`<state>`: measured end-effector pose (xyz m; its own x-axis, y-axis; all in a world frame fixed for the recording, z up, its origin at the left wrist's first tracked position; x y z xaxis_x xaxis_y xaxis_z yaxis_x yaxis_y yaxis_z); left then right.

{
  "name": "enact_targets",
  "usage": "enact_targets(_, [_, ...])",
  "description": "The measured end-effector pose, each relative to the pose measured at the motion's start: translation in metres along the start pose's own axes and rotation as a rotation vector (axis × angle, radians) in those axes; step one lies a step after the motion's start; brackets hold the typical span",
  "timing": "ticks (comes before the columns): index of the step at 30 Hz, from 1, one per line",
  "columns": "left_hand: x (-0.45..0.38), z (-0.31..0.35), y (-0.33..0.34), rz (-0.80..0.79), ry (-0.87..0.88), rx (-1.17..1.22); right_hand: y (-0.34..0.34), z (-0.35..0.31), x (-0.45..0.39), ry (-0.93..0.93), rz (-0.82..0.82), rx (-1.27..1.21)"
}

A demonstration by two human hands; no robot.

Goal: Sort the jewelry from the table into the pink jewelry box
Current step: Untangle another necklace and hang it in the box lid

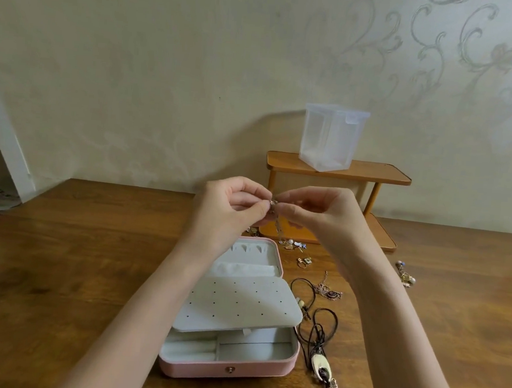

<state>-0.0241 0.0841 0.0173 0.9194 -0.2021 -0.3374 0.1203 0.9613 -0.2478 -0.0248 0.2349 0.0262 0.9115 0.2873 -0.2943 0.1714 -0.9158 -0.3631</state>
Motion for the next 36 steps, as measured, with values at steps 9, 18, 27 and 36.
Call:
enact_targets(9, [0.003, 0.004, 0.004, 0.024, 0.167, -0.435, 0.000, 0.003, 0.001, 0.105, -0.062, -0.001])
enact_targets(18, [0.004, 0.013, 0.000, -0.124, 0.136, 0.002, -0.002, 0.013, 0.000, 0.231, -0.024, -0.396])
enact_targets(27, [0.002, 0.005, -0.001, -0.182, -0.029, 0.109, -0.002, -0.007, 0.005, -0.067, -0.125, -0.153])
enact_targets(36, [0.004, 0.002, -0.002, -0.455, -0.190, 0.402, -0.008, -0.002, 0.007, 0.019, -0.266, -0.368])
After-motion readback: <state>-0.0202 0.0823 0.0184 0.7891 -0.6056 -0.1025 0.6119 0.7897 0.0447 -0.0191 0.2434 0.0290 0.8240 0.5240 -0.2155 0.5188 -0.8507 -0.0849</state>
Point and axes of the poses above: each hand's wrist, its own x-axis away from the middle knuckle, its own y-axis out of the palm, z = x × y, the point moved 2 cm from there along -x, towards the middle knuckle, and after that the axes turned 11 degrees about -z, right-handed, at the moved point
